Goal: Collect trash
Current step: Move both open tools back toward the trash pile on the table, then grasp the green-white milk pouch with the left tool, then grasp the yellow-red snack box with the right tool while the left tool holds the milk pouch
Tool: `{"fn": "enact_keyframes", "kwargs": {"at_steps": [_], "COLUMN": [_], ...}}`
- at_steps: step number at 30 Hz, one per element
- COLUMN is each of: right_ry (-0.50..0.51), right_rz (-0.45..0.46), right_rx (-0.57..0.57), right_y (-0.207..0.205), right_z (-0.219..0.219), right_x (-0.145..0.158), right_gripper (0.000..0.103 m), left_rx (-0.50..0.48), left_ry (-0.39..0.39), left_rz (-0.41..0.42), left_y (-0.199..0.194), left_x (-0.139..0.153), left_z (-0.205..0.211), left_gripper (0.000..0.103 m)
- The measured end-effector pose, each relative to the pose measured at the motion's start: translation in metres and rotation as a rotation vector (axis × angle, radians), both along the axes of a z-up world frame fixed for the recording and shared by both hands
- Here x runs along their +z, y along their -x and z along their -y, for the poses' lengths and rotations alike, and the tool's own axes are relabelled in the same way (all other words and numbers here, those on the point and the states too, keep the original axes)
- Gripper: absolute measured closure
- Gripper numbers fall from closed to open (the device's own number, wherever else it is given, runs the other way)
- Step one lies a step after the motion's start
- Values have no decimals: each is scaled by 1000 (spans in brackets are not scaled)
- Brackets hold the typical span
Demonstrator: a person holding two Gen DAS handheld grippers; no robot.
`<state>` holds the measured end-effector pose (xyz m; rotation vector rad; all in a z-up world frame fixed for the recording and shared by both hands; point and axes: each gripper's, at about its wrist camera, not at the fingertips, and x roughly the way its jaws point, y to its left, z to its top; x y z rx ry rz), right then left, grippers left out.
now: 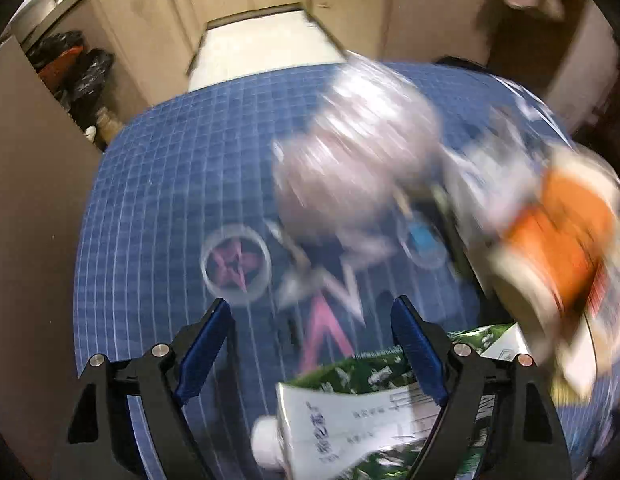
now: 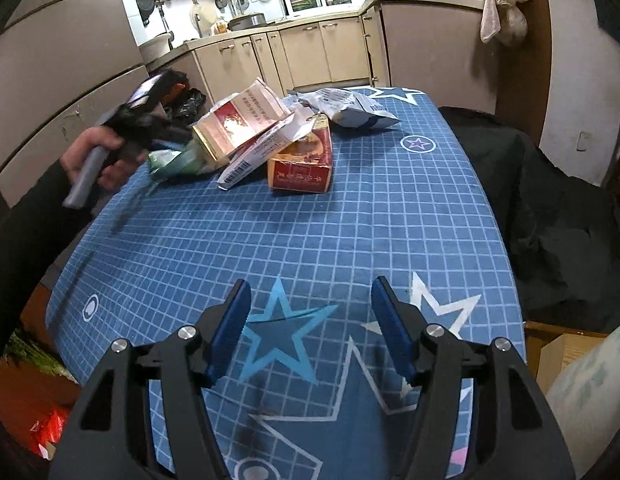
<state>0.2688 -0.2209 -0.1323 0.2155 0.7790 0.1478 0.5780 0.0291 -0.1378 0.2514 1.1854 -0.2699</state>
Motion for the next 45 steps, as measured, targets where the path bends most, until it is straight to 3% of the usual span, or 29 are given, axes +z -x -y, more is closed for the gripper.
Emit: {"fn": "enact_keyframes", "kwargs": {"at_steps": [4,7,11,15,18,21,26,32,34,37,41,42,45], "right_ry": [-22,-23,-37,-66,-80,-87,-84,-73,-79,-44,54,83,70], "right_rz": [2,1,1,8,11,12,10,26,21,48,44,49,1], "right_rx": [1,4,5,-2,-8,-2,17,18,29,39,75,54,46], "right_y": [2,4,5,4,3,3,6,-4,-14,-29,-60,-71,-105], "right_z": [3,5,7,10,12,11,3,-2,-5,-14,-29,-31,-30], "right_x": [-4,-7,-9,-8,-8,-9,-11,-13,-11,0,9,10,7], "right_gripper": [43,42,40,33,28,27,27,24,24,23,11,9,6], "left_rx": [-73,-83,-28,126,213,305,523,618,643,641,603,595,573], "left_ry": [16,51,147,136,187,327,353,190,191,115,66,61,71], "left_rz": [-14,23,87,179,234,201,206,162,144,191,243,258,275], "left_y": [73,135,197,239,263,269,256,235,227,223,224,225,224], "left_x": [-2,5,29,50,59,44,30,12,2,0,-4,-4,-7], "left_z": [-14,-37,-71,-107,-113,-107,-90,-65,-60,-49,-43,-44,-40], "left_gripper": [19,19,19,18,8,5,5,5,5,5,9,14,14]}}
